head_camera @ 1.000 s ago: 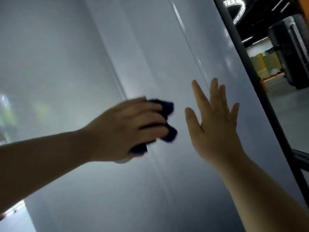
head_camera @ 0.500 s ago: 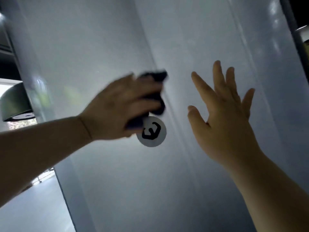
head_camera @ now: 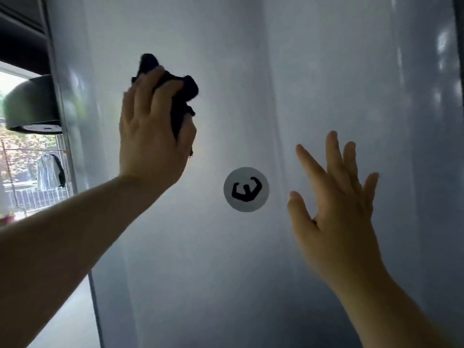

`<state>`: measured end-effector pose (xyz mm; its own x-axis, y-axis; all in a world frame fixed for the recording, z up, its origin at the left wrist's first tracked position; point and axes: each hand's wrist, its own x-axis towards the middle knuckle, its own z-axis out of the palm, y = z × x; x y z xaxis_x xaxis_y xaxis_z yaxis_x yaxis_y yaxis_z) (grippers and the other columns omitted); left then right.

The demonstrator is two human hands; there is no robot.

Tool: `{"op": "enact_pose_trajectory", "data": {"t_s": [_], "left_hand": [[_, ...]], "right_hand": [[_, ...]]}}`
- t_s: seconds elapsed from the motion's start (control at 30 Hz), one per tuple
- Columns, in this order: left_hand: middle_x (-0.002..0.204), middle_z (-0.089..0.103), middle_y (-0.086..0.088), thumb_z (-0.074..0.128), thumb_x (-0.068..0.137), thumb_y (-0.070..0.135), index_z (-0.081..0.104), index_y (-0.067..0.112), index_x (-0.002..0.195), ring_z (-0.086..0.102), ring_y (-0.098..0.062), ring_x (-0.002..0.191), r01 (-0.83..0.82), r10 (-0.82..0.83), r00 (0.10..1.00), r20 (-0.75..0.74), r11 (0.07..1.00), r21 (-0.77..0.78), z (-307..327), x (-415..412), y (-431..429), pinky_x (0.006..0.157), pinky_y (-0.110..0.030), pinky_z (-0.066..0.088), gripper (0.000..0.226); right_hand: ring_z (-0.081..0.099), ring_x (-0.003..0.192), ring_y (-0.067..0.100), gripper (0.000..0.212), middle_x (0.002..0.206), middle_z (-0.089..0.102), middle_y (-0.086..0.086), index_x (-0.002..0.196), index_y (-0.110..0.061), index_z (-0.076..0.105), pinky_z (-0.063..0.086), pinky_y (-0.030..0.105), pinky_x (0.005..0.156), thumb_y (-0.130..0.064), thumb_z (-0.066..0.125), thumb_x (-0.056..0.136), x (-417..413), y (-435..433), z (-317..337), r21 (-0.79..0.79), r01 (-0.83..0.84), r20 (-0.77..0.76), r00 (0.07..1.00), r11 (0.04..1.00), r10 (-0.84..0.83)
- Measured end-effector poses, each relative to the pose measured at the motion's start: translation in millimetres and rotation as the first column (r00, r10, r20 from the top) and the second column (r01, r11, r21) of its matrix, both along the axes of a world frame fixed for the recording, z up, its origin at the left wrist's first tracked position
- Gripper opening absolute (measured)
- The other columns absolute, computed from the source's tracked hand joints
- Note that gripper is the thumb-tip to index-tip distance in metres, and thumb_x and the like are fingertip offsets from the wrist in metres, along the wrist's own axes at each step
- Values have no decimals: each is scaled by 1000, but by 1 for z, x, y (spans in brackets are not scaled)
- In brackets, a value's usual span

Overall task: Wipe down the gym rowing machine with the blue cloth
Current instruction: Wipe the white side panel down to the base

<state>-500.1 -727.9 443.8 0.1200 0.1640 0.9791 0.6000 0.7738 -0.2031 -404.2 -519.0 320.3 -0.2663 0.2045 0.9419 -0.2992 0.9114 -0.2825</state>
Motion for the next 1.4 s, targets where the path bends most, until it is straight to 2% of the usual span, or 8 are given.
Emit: {"op": "enact_pose_trajectory", "data": {"t_s": [0.3, 0.5, 0.7, 0.83, 0.93, 1.17, 1.27, 1.4], "left_hand": [[146, 50, -11, 54, 99, 29, 53, 20, 130, 42, -33, 138, -322, -17, 914, -405, 578, -750, -23, -18, -44, 115, -48, 32, 33], [155, 31, -14, 47, 95, 22, 42, 11, 141, 20, -35, 146, 99, -141, 971, 191, 971, 216, -27, -15, -39, 120, -47, 20, 48], [149, 45, -8, 57, 95, 30, 50, 23, 133, 35, -31, 143, -241, -28, 943, -331, 628, -740, -71, -26, -69, 117, -48, 29, 39], [153, 39, -10, 46, 94, 29, 47, 16, 136, 31, -31, 142, 85, -81, 995, 55, 993, -76, -38, -34, -71, 115, -54, 28, 44], [152, 36, -8, 40, 91, 29, 43, 14, 141, 26, -29, 142, 175, -362, 893, 268, 828, 533, -31, -26, -56, 115, -53, 28, 52], [150, 42, -10, 49, 98, 30, 51, 19, 131, 33, -33, 143, -40, -41, 986, -162, 882, -469, -88, -55, -96, 119, -48, 24, 35], [153, 38, -9, 47, 95, 26, 49, 15, 137, 29, -28, 144, 207, -218, 965, 145, 974, 89, -62, -59, -104, 119, -44, 24, 44], [153, 36, -2, 44, 93, 27, 43, 19, 143, 25, -26, 144, 177, -545, 786, 293, 651, 738, -46, -51, -98, 120, -41, 19, 50]], "right_hand": [[-4, 152, 18, 59, 165, 7, -1, 151, -34, 27, -6, 53, 117, -39, 32, 93, -5, -16, 15, 237, 59, 70, 995, 970, -77], [-2, 153, 17, 58, 165, 8, -3, 152, -33, 29, -4, 48, 120, -35, 28, 94, -2, -27, 58, 454, 44, 140, 983, 890, -121], [-5, 152, 13, 61, 165, 1, -7, 154, -36, 23, -11, 36, 117, -33, 32, 94, 1, -59, 100, 555, -1, 199, 971, 832, -132], [-7, 152, 13, 62, 165, -2, -8, 154, -37, 21, -11, 38, 117, -34, 31, 93, -5, -75, 112, 620, -4, 219, 961, 785, -169], [-7, 152, 14, 63, 165, -3, -7, 155, -38, 20, -11, 42, 119, -36, 28, 92, -12, -87, 123, 639, 15, 228, 951, 769, -208], [-9, 152, 13, 64, 165, -3, -7, 155, -38, 19, -15, 44, 117, -33, 27, 92, -25, -106, 133, 692, 39, 208, 945, 721, -251], [-11, 151, 14, 65, 165, -5, -8, 155, -39, 17, -16, 46, 116, -36, 26, 91, -30, -117, 134, 711, 44, 214, 937, 701, -276], [-15, 151, 11, 65, 165, -8, -9, 155, -39, 15, -17, 46, 118, -35, 24, 91, -35, -134, 136, 737, 26, 234, 927, 675, -292]]}}
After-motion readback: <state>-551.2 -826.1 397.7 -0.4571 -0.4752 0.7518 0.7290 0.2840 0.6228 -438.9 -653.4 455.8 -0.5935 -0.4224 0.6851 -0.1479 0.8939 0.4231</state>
